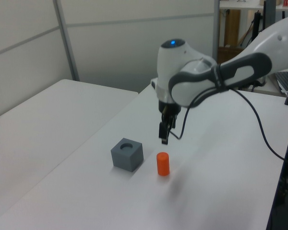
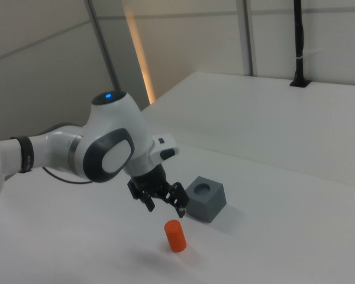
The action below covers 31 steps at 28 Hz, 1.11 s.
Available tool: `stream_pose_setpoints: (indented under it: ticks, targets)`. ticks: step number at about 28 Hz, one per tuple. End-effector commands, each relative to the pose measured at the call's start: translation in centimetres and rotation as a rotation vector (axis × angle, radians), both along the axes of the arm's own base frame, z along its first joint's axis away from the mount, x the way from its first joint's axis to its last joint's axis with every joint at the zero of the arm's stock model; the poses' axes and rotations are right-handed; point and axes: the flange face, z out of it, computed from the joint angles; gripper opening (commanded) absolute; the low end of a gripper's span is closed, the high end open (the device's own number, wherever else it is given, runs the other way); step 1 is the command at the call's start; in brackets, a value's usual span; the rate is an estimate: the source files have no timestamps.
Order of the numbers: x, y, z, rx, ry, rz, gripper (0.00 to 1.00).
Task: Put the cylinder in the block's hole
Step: 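Lower the open gripper down over the orange cylinder, then close the gripper on the orange cylinder and lift it, then carry the held cylinder over the hole of the grey block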
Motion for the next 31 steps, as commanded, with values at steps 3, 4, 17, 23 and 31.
stream_pose_setpoints:
  ticks: [3, 4, 17, 23, 31]
  targets:
    - [1.1, 2.3, -3.5, 0.017, -0.022, 0.039, 1.00]
    - [1.3, 2.6, -3.9, 0.019, -0.028, 0.043, 1.00]
    - [2.1, 3.1, -7.8, 0.007, 0.022, 0.062, 0.91]
    - [2.2, 3.0, -7.8, 0.007, 0.020, 0.061, 0.54]
    - [2.7, 2.7, -6.8, 0.008, 0.006, 0.050, 0.13]
